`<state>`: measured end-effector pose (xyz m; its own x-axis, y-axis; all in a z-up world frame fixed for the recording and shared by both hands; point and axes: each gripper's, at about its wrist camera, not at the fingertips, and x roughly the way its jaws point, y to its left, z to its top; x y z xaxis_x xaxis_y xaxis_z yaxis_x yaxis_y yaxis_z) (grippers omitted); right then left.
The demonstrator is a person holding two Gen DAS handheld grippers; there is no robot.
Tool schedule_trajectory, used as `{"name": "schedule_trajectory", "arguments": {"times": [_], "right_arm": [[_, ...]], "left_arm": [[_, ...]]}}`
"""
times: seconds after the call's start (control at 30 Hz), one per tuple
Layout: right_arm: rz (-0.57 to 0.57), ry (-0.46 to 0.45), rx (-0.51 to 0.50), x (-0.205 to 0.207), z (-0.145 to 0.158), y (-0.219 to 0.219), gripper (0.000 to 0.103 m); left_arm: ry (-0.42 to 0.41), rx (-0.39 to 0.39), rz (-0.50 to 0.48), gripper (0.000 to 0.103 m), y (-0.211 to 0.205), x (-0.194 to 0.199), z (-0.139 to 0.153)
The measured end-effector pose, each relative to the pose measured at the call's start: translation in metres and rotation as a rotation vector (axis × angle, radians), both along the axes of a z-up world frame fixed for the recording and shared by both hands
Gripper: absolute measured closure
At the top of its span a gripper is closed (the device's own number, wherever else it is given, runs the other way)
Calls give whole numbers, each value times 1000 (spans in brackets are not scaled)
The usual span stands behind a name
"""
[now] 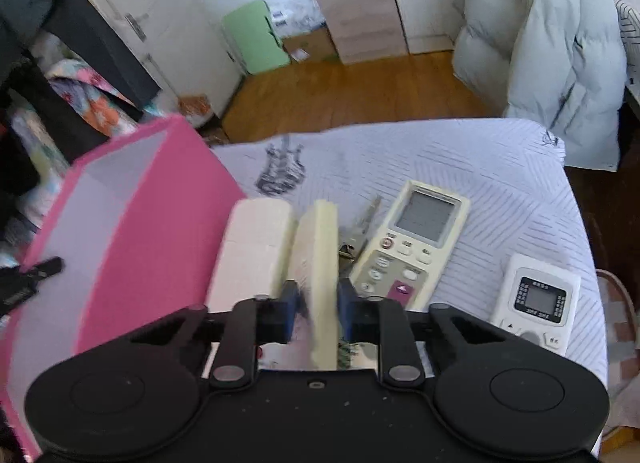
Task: Organize rigid objects
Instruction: 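Move the right tool to the cream remote and grasp it, then carry the cream remote into the pink box and open the right tool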
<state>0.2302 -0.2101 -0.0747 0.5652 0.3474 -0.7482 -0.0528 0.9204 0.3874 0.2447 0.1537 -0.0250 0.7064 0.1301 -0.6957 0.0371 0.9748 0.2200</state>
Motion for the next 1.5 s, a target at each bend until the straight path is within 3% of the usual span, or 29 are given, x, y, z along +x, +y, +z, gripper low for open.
{"name": "schedule_trajectory", "arguments": {"times": [0.23,0.47,0.7,0.93,1.07,1.33,1.5], "right_arm": [[55,-140,-159,-23,29,24,83],[78,-203,-251,-33,55,35,83],[114,-295,-259,-46,92,54,83],[354,-344,-187,-26,126,112,83],[497,-263,-172,10,113,153,83],[548,-106,-251,74,56,217,84],[581,-161,-425,74,44,251,84]], "left_arm": [[0,-3,2,91,0,0,1],[0,-6,3,91,-1,0,1],[0,-7,1,91,-2,-1,1],[-2,-7,4,91,-1,-1,1],[-4,-20,7,91,1,0,3],[-1,-27,16,91,4,1,4],[1,-54,20,91,9,1,4]]}}
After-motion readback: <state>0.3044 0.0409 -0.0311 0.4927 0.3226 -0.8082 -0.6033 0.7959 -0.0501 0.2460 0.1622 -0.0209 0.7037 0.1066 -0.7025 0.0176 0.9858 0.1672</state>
